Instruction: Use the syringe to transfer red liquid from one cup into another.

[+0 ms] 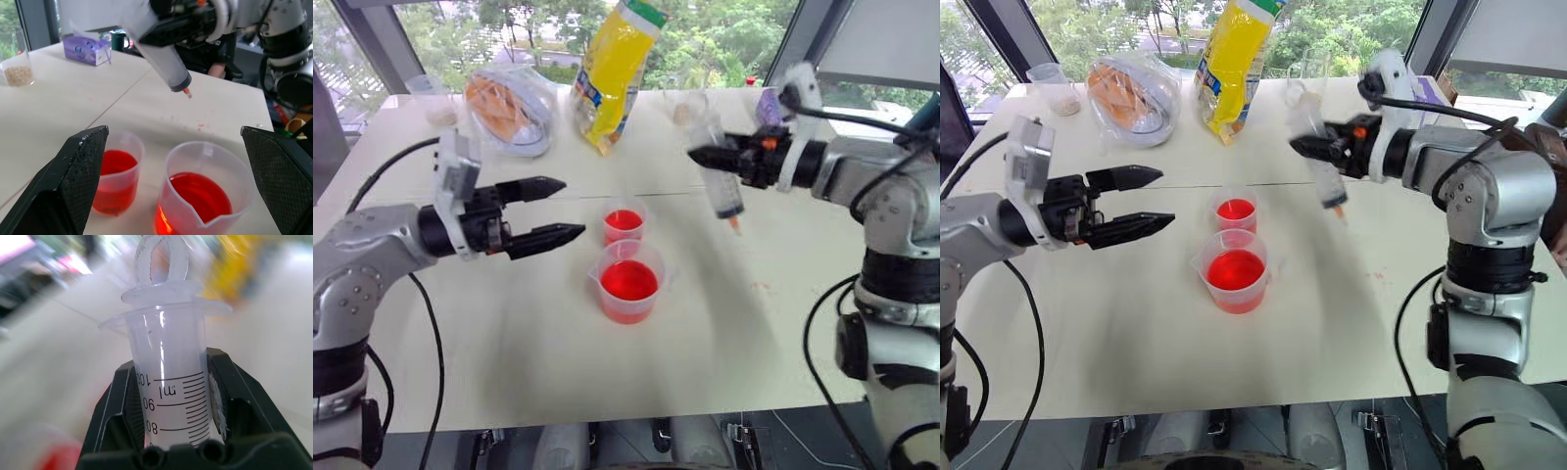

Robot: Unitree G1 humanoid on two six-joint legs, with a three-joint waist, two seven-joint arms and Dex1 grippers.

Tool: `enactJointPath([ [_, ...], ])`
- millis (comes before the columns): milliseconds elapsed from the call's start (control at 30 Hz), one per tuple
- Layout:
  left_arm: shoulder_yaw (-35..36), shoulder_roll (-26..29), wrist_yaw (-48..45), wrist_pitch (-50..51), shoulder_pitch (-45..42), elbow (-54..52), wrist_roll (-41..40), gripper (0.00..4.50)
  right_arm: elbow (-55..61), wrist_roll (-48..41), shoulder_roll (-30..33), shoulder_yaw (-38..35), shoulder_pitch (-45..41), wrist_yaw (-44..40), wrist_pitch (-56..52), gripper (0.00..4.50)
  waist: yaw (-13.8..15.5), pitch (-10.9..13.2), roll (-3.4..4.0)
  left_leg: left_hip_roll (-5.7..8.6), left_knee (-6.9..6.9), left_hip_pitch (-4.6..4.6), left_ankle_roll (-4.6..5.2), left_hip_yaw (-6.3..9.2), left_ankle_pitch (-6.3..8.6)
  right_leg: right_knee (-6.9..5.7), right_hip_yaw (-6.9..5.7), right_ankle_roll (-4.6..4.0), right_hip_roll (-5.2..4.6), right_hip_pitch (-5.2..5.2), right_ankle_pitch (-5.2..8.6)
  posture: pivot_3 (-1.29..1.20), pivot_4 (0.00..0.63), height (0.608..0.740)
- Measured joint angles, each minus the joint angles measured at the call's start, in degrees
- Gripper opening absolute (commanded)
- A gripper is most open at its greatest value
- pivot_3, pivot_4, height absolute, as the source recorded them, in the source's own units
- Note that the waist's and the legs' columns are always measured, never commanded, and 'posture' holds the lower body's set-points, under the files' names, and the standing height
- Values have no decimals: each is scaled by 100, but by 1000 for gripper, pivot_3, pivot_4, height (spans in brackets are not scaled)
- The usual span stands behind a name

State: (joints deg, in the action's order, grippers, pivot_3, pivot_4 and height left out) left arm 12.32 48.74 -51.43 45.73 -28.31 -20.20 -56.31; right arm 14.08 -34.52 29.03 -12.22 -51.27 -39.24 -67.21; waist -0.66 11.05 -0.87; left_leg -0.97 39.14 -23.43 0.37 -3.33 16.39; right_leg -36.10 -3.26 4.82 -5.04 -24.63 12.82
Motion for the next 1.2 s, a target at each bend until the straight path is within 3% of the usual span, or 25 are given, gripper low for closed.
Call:
enactJointPath([
  [133,-149,-20,-174,0,-399,329,91,4500,713,-521,-1052,-232,517,437,409,1371,6,0,0,1,1,-1,-1,0,-1,0,0,0,-1,0,0,0,150,740],
  [300,-295,-28,-428,35,-921,613,177,4500,1311,-538,-1876,359,1594,450,1695,1371,-8,-1,-2,3,0,-1,-1,-3,-1,0,2,0,-2,0,0,0,150,740],
  [700,-529,-173,-609,513,-1223,540,71,4500,842,386,-1817,1748,3152,-175,3849,1371,-8,-1,-2,2,1,3,-4,0,-2,-2,2,0,1,1,0,0,150,740],
  [1200,-921,-627,-465,628,-1041,337,205,4500,617,740,-1667,2112,3518,-277,4775,1371,-5,-2,-3,1,1,9,-12,8,-7,-4,1,-1,2,7,1,0,150,740],
])
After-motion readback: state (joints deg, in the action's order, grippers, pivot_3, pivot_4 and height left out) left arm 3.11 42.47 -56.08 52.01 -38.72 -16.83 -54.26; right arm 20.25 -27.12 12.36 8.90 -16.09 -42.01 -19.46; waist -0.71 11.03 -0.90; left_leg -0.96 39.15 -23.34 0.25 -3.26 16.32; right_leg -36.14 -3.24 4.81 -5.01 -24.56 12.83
